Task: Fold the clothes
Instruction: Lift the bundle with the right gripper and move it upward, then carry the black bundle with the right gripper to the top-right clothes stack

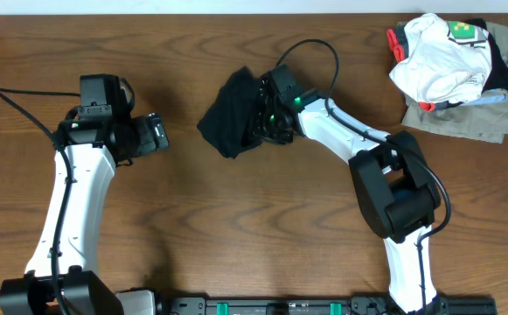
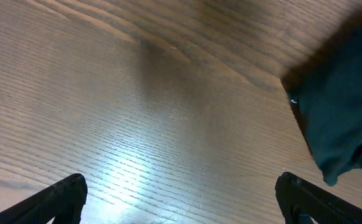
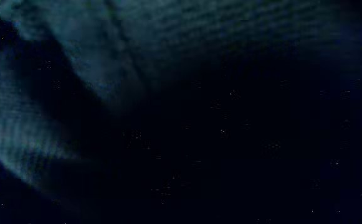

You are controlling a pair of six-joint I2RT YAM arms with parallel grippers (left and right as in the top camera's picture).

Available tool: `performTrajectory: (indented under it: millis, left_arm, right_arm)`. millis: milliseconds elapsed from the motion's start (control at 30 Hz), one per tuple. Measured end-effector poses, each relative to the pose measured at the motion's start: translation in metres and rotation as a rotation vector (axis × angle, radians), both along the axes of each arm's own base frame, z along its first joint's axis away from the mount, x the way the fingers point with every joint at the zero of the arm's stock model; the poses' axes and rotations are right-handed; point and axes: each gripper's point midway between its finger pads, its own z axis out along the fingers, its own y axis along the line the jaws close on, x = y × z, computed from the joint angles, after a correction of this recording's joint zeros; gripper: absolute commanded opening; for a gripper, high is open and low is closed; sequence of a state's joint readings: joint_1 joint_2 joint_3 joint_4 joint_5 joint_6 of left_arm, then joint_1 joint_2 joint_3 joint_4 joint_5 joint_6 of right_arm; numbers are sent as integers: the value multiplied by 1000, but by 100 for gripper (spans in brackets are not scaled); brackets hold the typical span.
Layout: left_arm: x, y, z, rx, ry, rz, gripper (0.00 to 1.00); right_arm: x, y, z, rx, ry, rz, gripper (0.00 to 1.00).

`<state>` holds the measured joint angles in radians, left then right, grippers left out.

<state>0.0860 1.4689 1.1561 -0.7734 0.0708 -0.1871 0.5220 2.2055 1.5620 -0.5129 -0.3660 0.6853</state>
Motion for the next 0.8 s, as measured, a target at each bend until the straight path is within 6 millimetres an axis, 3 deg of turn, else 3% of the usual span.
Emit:
performTrajectory:
  millis: [200,333,633,800]
  left_arm:
    - [0,0,0,0,0,0,98]
    - [0,0,0,0,0,0,98]
    - [0,0,0,0,-2,0,98]
    - [4,0,1,1,-16,0,98]
  right_arm:
    - [5,-4,1,3,-21,17,5]
    - [11,-13,3,15,-52,71,1]
    - [20,-76,3,-5,-66,195,1]
    - [28,-114,25,-35,-132,247,1]
